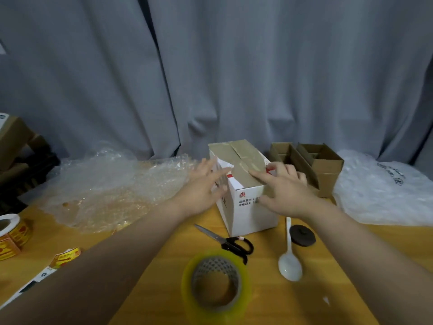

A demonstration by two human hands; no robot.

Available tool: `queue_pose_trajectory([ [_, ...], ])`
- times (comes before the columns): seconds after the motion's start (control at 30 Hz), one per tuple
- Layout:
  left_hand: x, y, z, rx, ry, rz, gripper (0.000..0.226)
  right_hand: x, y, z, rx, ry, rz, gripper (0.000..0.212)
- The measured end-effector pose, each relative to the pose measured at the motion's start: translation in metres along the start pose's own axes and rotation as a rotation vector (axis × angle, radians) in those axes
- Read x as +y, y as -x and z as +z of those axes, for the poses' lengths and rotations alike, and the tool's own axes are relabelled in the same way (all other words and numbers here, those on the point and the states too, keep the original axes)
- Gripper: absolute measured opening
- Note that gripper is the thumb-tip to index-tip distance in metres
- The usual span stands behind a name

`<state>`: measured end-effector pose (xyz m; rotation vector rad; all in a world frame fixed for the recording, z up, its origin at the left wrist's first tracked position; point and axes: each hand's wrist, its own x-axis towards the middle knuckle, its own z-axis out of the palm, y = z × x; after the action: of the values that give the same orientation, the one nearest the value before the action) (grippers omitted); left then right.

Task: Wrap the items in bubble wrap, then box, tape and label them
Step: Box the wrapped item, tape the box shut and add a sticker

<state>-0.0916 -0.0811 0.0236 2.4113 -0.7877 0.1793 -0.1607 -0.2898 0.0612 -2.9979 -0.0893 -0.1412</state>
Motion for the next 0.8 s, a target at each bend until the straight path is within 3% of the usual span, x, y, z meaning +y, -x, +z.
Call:
queue_pose_trajectory([
  [0.07, 0.009, -0.002, 0.010, -0.066, -0.111, 0.085, 0.050, -0.010, 0.003, -0.004, -0.002, -0.107, 0.055, 0.063],
  [0.2, 0.020, -0.009, 0.000, -0.100, -0.115, 0.139, 0.048, -0.031, 0.003, 0.000, 0.036, -0.113, 0.096, 0.094],
  [0.3, 0.019, -0.022, -0.013, -0.081, 0.020, 0.101, 0.045, -0.035, 0.003, -0.002, 0.040, -0.011, 0.062, 0.070],
  [0.37, 0.018, -0.037, -0.013, -0.122, -0.126, 0.064, 0.042, -0.036, 0.002, -0.006, 0.020, 0.039, 0.018, 0.054],
  [0.47, 0.004, -0.058, -0.011, -0.200, -0.259, -0.021, 0.058, -0.030, 0.001, -0.005, 0.027, -0.038, -0.047, 0.034],
  [0.53, -0.014, -0.066, -0.013, -0.111, -0.257, -0.156, 0.061, -0.019, 0.003, -0.002, 0.068, -0.174, -0.057, 0.028],
  [0.7, -0.027, -0.052, -0.023, 0.113, 0.279, -0.385, 0.026, 0.008, 0.008, 0.005, 0.095, -0.338, 0.074, 0.053],
  [0.8, -0.020, -0.036, -0.024, 0.183, 0.377, -0.438, 0.023, 0.013, 0.004, 0.012, 0.110, -0.532, 0.168, 0.054],
])
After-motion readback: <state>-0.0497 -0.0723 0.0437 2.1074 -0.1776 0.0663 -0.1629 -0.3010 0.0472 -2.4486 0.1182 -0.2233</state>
